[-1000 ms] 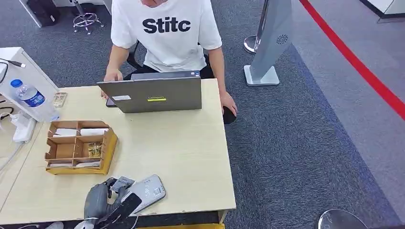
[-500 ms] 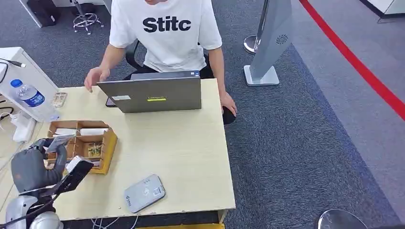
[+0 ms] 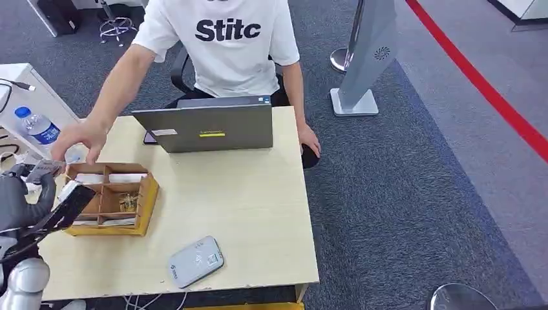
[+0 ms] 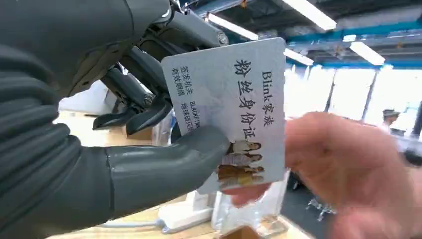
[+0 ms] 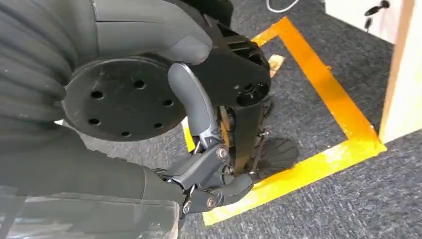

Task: Pass the card to the sensor for recognition and then transmit it.

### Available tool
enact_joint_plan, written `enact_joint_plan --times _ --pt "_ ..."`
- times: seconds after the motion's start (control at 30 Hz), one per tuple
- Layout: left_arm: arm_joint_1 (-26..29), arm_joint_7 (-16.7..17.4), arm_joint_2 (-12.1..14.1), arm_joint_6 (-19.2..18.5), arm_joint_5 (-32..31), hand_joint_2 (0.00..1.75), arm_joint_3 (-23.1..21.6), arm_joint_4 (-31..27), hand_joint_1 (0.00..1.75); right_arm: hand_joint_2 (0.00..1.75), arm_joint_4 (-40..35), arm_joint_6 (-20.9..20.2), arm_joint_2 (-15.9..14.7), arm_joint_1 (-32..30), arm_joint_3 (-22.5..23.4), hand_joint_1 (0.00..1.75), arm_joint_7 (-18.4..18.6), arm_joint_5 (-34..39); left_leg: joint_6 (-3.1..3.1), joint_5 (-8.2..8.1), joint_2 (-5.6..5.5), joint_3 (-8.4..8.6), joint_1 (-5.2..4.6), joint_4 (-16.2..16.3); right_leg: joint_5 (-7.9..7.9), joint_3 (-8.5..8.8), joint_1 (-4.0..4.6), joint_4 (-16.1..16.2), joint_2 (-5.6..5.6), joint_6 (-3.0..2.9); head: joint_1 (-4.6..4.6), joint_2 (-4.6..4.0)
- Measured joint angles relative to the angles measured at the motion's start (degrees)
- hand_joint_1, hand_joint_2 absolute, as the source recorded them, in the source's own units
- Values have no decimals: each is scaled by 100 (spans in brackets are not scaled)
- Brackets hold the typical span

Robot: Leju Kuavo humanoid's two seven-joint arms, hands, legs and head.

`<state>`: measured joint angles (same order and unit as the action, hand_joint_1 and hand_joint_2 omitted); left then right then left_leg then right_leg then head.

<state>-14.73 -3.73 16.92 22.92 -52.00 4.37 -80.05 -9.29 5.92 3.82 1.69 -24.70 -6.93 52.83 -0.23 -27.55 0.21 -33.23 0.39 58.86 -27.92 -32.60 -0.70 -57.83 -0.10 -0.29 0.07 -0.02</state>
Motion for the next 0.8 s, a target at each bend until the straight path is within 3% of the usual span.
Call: enact_joint_plan --times 0.2,0.23,0.27,0.33,0.47,0.5,0.53,0.8 --pt "-567 65 122 -174 -41 175 -2 1005 173 175 4 -77 -48 9 -135 0 159 -140 -5 4 3 1 2 0 6 0 2 -1 4 -7 -2 2" --pt "-605 57 122 -163 -39 175 -2 1094 140 175 4 -64 -50 10 -142 0 192 -161 -4 4 5 1 2 0 6 0 2 -1 6 -7 0 0" --pt "-643 48 122 -150 -37 175 -2 1138 124 175 7 -52 -55 9 -151 0 216 -164 -4 3 11 1 2 0 6 0 2 -1 12 -7 -2 0" --pt "-707 39 120 -133 -37 175 -4 1274 134 175 7 -9 -57 7 -190 0 278 -173 -3 1 23 1 1 0 8 -5 1 -1 30 -7 0 0" --pt "-816 30 109 -144 -33 175 -15 1361 133 175 18 272 -53 12 -267 0 498 -179 -5 -6 40 1 1 1 7 -11 1 0 46 -7 0 0" --pt "-847 30 109 -148 -13 175 -15 1372 10 175 20 374 -37 19 -282 0 548 -194 -6 -8 45 1 1 1 7 -13 1 0 52 -7 -2 0" --pt "-867 30 109 -150 -11 175 -17 1376 0 175 22 429 -24 20 -286 0 568 -203 -9 -11 52 1 1 1 7 -15 1 0 60 -7 -2 0" --pt "-827 -215 15 -246 416 175 -18 1199 0 175 22 496 17 24 -365 0 605 -242 -8 -12 44 -4 3 1 4 -22 2 -1 48 -7 -2 0"
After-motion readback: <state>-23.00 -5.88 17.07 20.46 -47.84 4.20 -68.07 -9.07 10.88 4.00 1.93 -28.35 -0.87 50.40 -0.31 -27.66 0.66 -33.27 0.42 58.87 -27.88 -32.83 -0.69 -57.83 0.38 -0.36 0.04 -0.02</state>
